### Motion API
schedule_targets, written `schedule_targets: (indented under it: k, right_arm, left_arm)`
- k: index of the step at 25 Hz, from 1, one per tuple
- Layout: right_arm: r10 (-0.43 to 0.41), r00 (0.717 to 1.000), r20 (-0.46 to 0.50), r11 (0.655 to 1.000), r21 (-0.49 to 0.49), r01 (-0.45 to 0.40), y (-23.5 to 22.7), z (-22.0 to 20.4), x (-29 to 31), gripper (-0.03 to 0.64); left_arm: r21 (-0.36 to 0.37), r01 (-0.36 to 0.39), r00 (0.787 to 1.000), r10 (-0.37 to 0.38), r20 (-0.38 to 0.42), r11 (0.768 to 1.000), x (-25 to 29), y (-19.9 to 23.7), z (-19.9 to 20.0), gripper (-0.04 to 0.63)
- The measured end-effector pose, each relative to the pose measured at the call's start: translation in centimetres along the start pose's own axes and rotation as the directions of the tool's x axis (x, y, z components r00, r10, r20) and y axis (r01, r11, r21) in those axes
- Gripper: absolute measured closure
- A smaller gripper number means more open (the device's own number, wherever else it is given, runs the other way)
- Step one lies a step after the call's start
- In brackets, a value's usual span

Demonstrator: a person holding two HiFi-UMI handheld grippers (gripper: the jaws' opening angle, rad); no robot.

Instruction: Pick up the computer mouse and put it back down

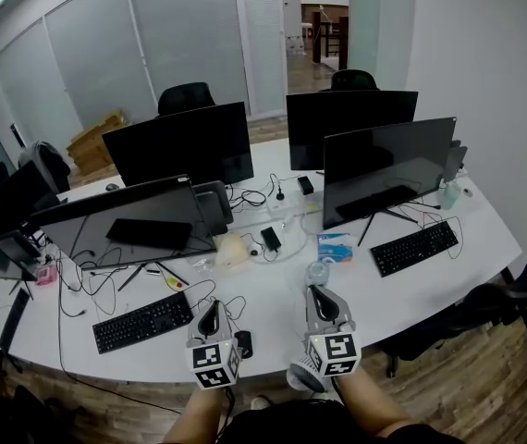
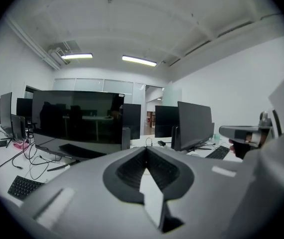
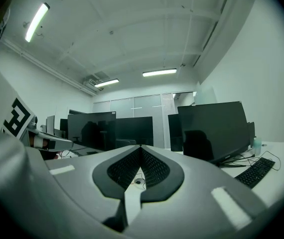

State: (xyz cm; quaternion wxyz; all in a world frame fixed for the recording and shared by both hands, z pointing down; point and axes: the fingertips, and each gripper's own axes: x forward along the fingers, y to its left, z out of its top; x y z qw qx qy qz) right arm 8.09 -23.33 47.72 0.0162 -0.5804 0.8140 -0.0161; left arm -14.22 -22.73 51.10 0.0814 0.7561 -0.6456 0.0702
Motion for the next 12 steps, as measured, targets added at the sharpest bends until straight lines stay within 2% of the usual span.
schedule_targets:
  k: [7,12]
  right_arm:
    - [-0.021,1.0,0.011,1.0,-0.005,0.021,-0.7,0.6,0.0,0.62]
    - [-0.023,1.0,0.008,1.0,-0.01,0.023,-1.1,0.5,-0.1,0.62]
  left_arm:
    - [0.037,0.025,0.999,-0.026,0.034,0.999,-0.3,-0.8,1.8,0.541]
    - [0.057,0.045,0.999,-0.047,0.027,0.997,-0.1,-1.1,1.6,0.541]
